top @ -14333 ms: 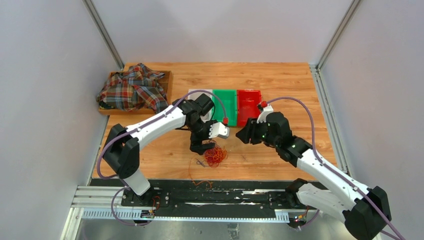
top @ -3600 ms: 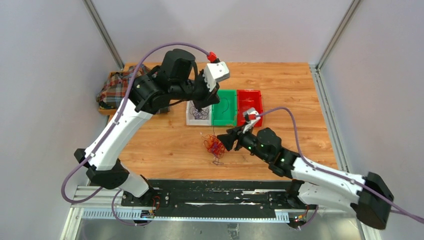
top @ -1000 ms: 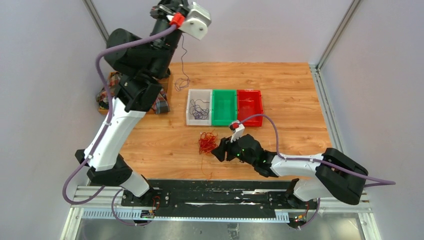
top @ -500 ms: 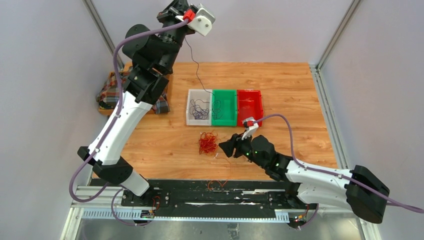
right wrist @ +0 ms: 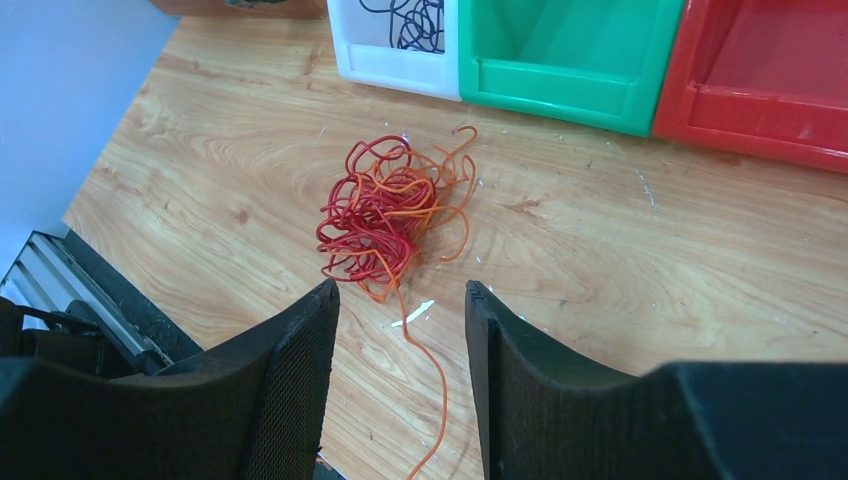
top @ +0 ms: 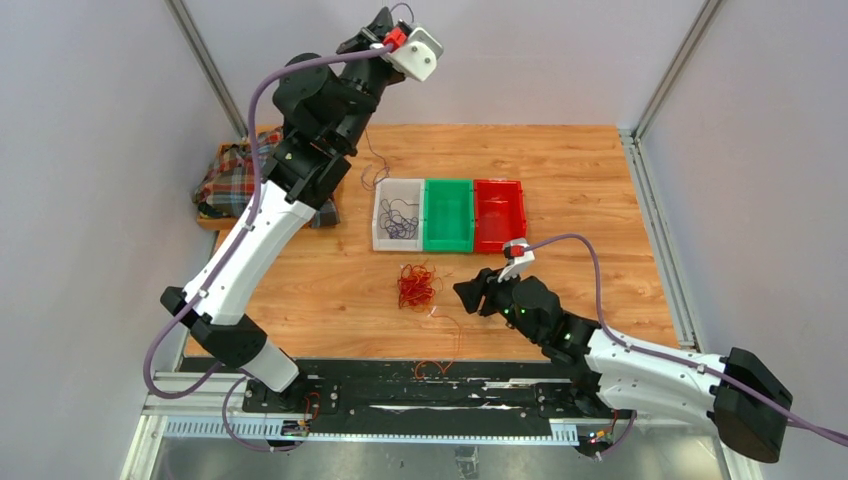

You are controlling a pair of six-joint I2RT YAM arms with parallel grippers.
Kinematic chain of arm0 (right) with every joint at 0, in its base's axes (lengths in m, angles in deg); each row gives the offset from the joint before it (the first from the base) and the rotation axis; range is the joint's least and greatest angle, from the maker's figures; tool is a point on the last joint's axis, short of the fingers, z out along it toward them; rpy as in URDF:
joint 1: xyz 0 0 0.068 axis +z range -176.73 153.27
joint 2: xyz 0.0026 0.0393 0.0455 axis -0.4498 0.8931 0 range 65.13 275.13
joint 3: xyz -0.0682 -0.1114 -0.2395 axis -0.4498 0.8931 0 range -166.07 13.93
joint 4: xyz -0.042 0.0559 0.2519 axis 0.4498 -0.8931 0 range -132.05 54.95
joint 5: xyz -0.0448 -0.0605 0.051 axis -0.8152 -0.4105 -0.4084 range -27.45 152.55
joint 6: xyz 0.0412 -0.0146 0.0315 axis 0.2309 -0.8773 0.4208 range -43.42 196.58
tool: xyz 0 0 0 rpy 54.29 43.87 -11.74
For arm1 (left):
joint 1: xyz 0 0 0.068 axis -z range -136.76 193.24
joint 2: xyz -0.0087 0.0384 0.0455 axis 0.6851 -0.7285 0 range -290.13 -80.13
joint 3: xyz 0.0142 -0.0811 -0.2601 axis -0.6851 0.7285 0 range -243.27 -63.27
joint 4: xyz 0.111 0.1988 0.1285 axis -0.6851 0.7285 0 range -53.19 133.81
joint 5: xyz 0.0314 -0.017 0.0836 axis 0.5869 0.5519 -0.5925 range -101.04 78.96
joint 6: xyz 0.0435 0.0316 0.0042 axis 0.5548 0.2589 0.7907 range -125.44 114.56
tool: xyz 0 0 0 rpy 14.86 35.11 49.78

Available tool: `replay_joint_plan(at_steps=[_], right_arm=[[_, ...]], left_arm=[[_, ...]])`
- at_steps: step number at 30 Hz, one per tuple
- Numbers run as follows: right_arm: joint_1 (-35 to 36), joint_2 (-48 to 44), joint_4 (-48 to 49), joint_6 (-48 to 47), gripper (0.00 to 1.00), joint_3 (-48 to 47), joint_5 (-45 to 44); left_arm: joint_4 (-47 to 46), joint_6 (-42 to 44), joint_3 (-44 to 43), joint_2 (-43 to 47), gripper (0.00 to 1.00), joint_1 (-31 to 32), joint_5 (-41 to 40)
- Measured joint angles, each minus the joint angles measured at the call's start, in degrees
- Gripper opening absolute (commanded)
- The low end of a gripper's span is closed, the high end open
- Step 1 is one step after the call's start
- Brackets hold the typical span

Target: Untangle the cables

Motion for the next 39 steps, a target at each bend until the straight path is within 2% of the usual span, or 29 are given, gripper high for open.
replay_joint_plan(at_steps=[9, 15, 26, 32, 39], right_arm=[[0.0, -2.5, -1.3, 0.0, 0.49, 0.1, -2.2], [0.0, -3.3, -2.0, 0.0, 0.49, 0.1, -2.4], [0.0, -3.8, -3.4, 0.0, 0.48, 0.1, -2.4], [0.0, -3.3, -3.4, 0.2, 0.47, 0.2, -2.3], [0.0, -3.3, -3.4, 0.3, 0.47, 0.4, -2.3]], left_arm=[[1.5, -2.8, 8.3, 0.0, 0.01, -0.9, -0.3], [1.6, -2.4, 8.7, -0.4, 0.01, -1.8, -0.3], [-4.5, 6.3, 3.8, -0.8, 0.01, -1.9, 0.9], [-8.3, 9.6, 9.5, 2.1, 0.01, -1.0, 1.7], [-11.4, 11.4, 11.0, 2.1, 0.01, -0.3, 2.3]])
